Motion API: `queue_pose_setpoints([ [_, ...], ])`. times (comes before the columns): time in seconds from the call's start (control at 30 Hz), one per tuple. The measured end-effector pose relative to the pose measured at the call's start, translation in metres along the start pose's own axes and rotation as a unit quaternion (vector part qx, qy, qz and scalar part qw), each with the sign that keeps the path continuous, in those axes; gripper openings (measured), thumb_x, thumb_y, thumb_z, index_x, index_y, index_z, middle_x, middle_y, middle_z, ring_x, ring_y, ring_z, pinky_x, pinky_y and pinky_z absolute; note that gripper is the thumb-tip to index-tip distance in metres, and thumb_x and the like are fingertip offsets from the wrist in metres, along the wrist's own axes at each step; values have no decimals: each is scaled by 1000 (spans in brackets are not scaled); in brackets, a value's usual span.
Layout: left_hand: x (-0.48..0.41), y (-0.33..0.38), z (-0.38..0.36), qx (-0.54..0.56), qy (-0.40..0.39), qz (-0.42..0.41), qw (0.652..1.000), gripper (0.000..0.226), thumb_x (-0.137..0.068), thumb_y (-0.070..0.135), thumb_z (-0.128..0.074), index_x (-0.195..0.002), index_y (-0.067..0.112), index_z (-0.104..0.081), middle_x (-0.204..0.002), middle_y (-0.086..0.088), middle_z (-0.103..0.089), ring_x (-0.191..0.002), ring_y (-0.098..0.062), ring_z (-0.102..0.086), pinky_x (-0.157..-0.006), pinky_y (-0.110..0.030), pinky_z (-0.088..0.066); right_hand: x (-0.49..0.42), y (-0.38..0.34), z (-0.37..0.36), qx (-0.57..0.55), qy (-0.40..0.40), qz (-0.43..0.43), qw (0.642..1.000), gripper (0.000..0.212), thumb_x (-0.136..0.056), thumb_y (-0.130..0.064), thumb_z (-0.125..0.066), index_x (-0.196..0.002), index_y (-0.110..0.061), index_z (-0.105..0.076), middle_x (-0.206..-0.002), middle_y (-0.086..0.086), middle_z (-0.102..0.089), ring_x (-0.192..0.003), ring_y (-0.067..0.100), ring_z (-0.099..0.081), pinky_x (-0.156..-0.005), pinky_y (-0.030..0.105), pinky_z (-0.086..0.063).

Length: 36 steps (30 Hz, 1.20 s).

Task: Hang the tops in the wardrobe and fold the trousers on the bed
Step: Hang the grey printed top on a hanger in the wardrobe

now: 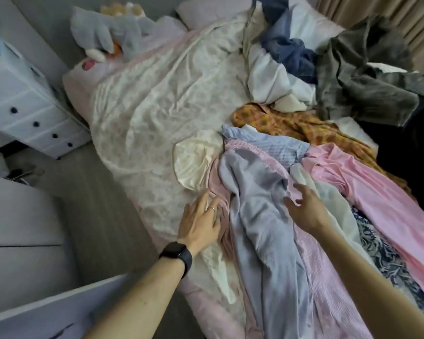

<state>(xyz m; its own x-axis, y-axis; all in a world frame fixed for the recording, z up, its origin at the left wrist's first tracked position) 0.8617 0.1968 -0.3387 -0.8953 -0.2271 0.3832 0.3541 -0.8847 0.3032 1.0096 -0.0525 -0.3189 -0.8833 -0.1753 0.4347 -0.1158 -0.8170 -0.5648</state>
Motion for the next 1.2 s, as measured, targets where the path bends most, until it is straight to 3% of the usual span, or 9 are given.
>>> queue_pose_setpoints([
  [0.2, -55, -24, -77, -51, -67, 21, 996, 70, -102, 41, -41, -161, 32, -5, -168, 8, 6, -149, -23, -21, -118, -47, -26, -101, 27, -48, 45, -33, 13, 998, 58, -94, -38, -57, -147, -18, -44, -146, 12, -48, -126, 35, -53, -103, 40, -43],
  [0.37, -45, -35, -88, -29, -102, 20, 994, 73, -102, 37, -43, -162, 31, -1, -167, 12, 16, -152, -23, -18, -120, -50, -23, -100, 38, -73, 40, -25, 22, 999, 27, -92, -39, -67, -99, -13, -66, -119, 11, -58, -109, 32, -59, -84, 28, -39],
  [0.5, -19, -26, -65, 93, -79, 66, 990, 64, -101, 28, -49, -159, 24, -23, -167, 3, -13, -148, -24, -28, -116, -35, -32, -46, 23, -63, 6, 12, 59, 998, 20, -98, -34, -61, -98, -14, -62, -102, 11, -65, -94, 35, -61, -72, 31, -36],
  [0.67, 44, 9, -2, 334, -37, 85, 938, 37, -96, 37, -62, -133, 36, -57, -132, 14, -61, -118, -3, -58, -85, -3, -38, 53, -15, -45, -85, -28, 82, 993, 40, -96, -37, -64, -73, -20, -37, -60, 5, -49, -58, 22, -43, -56, 30, -37],
  [0.8, 98, 37, 40, 515, -78, 122, 845, 26, -87, 61, -66, -100, 39, -71, -108, 14, -74, -98, 6, -67, -76, -11, -48, 140, -64, -44, -88, -41, 185, 978, 49, -92, -25, -71, -65, -24, -30, -58, -6, -39, -58, 11, -43, -57, 27, -33],
  [0.9, 133, 41, 49, 513, -104, 134, 842, 30, -87, 57, -71, -91, 29, -79, -94, 5, -78, -85, -4, -70, -69, -16, -49, 195, -87, -53, -79, -36, 236, 968, 56, -88, -23, -77, -59, -37, -31, -61, -13, -41, -61, 5, -48, -57, 17, -34],
  [1.0, 175, 25, 55, 485, -53, 152, 860, 6, -86, 33, -79, -83, 27, -79, -81, 6, -77, -77, -3, -68, -68, -16, -49, 247, -99, -62, -94, -50, 257, 961, 43, -87, -20, -78, -60, -40, -52, -72, -22, -54, -71, 0, -58, -67, 17, -46],
  [1.07, 200, 4, 58, 457, 0, 178, 872, 8, -88, 19, -74, -86, 25, -79, -80, 11, -75, -79, -2, -67, -73, -15, -49, 277, -102, -70, -123, -87, 256, 955, 25, -87, -18, -77, -81, -41, -73, -90, -32, -64, -88, -4, -66, -81, 15, -51],
  [1.2, 257, -23, 54, 502, 13, 189, 844, 19, -100, 5, -57, -97, 13, -73, -91, -2, -73, -97, -21, -69, -92, -32, -53, 332, -100, -79, -174, -126, 242, 946, 36, -87, -15, -74, -101, -48, -71, -100, -26, -73, -93, -2, -71, -90, 24, -56],
])
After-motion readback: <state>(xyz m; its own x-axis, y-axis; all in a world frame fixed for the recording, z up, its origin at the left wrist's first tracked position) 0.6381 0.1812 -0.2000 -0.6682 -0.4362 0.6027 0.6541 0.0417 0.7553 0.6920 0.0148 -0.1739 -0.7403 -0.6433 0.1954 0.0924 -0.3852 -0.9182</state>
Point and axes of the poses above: each hand's wrist, its own x-axis away from the middle knuckle, its own z-axis out of the back of the hand, y = z × x, the point moved 8 cm from there along -x, towards the middle knuckle
